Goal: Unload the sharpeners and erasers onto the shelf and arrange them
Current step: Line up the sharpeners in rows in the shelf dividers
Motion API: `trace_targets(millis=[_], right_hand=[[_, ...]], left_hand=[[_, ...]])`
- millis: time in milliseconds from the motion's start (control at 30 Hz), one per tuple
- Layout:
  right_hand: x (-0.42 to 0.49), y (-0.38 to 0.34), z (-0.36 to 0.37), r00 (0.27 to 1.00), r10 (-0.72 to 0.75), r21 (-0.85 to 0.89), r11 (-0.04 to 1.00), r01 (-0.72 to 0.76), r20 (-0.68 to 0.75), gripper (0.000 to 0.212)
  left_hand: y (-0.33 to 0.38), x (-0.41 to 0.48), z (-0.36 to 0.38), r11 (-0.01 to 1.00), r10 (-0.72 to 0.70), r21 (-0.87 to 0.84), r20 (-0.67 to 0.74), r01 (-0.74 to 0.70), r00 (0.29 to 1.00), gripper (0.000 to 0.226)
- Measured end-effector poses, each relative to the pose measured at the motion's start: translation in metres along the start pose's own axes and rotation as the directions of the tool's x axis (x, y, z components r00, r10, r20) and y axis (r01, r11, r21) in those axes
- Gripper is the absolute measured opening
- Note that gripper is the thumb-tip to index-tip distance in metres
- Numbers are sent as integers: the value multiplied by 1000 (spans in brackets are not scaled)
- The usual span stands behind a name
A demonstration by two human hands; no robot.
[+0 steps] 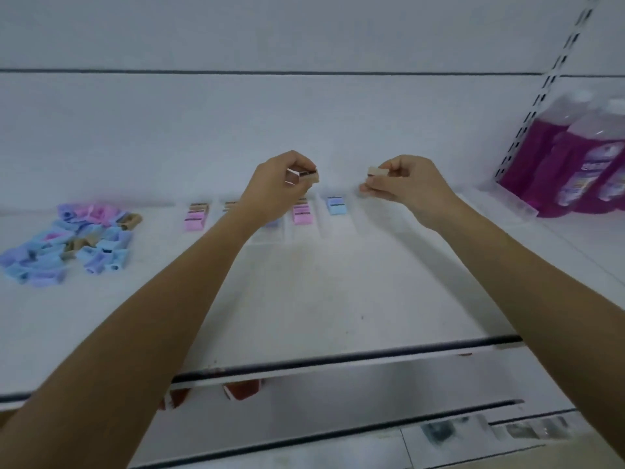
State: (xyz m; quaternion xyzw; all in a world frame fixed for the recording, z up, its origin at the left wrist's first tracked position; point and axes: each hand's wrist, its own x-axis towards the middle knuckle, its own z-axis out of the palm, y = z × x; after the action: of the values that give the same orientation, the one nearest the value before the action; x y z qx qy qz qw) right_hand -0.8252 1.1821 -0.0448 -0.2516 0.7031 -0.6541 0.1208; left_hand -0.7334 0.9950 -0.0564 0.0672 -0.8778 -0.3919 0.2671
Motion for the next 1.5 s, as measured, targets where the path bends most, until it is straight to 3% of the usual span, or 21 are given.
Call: trace_targets(millis=[333,433,567,700,833,1100,1333,1500], right_hand=[[43,1,16,954,-153,-180,963,202,257,13],[42,11,17,946,-193,-118,966,229,259,15],[43,21,14,956,-169,-288,928,236,238,23],[38,24,14,915,-264,-522,757,393,306,19],[31,33,13,855,-308,-594,619,514,418,18],[28,38,16,848,-278,-662,533,527,451,17],[28,37,16,855,-209,-771,370,518,475,6],[27,33,18,874,-167,-806,338,485,456,9]], left_hand=[[-13,-6,-12,983,-56,162,-174,85,983,14],[-17,-4,-11,974,-78,198,-153,107,985,15],[-22,4,-7,974,-68,207,-132,94,989,15],[-30,5,1,966,-7,257,-105,34,994,16],[-35,4,4,946,36,325,-55,-16,998,18],[-35,0,-4,948,35,317,-176,23,984,18],[-36,-2,-5,939,12,340,-168,46,986,18],[-36,-5,-3,935,14,351,-162,44,987,17]])
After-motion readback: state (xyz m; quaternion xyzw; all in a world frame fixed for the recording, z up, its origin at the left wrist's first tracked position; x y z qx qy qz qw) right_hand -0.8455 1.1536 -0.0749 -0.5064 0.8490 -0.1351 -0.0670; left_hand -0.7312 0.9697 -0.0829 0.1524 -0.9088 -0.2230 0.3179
